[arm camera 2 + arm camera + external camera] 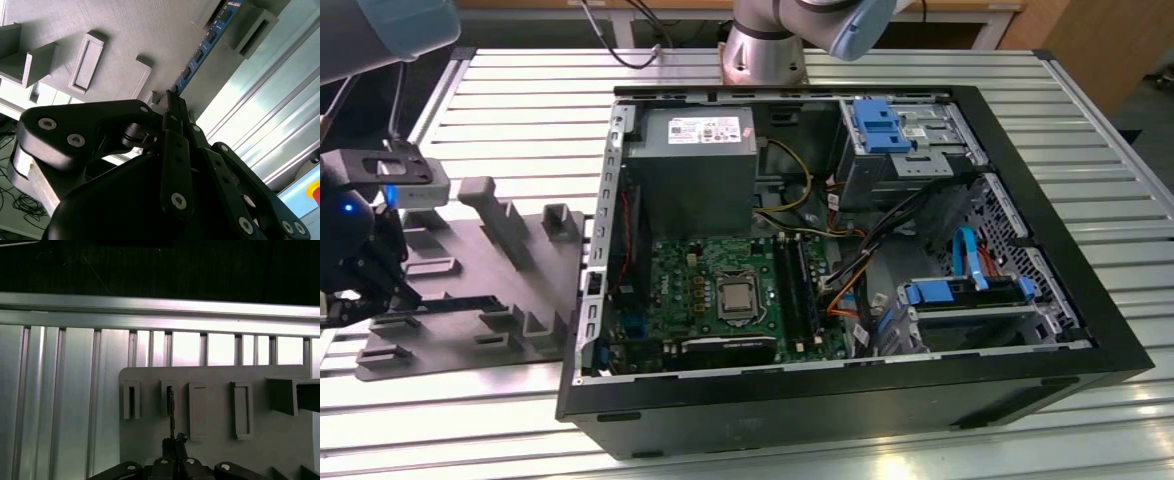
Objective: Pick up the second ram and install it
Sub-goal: 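Pick up the second ram and move it above second insertion slot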
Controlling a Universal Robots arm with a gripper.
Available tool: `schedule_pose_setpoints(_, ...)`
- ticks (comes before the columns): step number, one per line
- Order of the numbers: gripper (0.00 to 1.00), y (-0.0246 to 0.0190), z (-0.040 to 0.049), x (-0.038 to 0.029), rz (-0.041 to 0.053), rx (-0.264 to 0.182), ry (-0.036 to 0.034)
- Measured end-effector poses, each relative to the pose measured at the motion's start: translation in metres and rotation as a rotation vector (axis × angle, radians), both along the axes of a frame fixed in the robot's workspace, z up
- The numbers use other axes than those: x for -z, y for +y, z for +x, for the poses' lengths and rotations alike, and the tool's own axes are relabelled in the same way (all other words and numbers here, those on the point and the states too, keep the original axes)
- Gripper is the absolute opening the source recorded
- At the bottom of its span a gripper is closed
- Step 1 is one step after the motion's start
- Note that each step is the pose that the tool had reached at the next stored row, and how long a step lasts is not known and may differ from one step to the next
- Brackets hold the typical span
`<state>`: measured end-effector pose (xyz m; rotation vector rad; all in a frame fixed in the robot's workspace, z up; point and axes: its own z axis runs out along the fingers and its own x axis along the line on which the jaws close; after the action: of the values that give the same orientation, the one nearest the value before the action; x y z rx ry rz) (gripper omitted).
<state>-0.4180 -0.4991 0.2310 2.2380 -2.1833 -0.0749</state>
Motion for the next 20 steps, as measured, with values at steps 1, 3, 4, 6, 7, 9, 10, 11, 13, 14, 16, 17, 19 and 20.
schedule_pose_setpoints(1, 0.12, 0.0000, 0.0000, -0.0007, 0.0000, 0.000, 0.0000)
schedule_pose_setpoints(3, 0.12, 0.0000, 0.0000, -0.0020, 0.0000, 0.000, -0.0003)
schedule_pose_setpoints(4, 0.12, 0.0000, 0.0000, -0.0026, 0.0000, 0.000, -0.0004)
schedule_pose_setpoints(6, 0.12, 0.0000, 0.0000, -0.0038, 0.0000, 0.000, -0.0007)
schedule_pose_setpoints(7, 0.12, 0.0000, 0.0000, -0.0044, 0.0000, 0.000, -0.0008)
schedule_pose_setpoints(9, 0.12, 0.0000, 0.0000, -0.0055, 0.0000, 0.000, -0.0010)
schedule_pose_setpoints(10, 0.12, 0.0001, 0.0000, -0.0060, 0.0001, 0.000, -0.0011)
schedule_pose_setpoints(11, 0.12, 0.0001, -0.0001, -0.0063, 0.0000, 0.000, -0.0012)
schedule_pose_setpoints(13, 0.12, 0.0000, -0.0001, -0.0069, 0.0001, 0.000, -0.0015)
schedule_pose_setpoints(14, 0.12, 0.0000, 0.0000, -0.0073, 0.0000, 0.000, -0.0015)
schedule_pose_setpoints(16, 0.12, 0.0000, -0.0001, -0.0079, 0.0000, 0.000, -0.0017)
schedule_pose_setpoints(17, 0.12, 0.0000, -0.0001, -0.0080, 0.0001, 0.000, -0.0019)
schedule_pose_setpoints(19, 0.12, 0.0000, -0.0001, -0.0087, 0.0000, 0.000, -0.0018)
schedule_pose_setpoints(20, 0.12, 0.0000, -0.0001, -0.0090, 0.0000, 0.000, -0.0018)
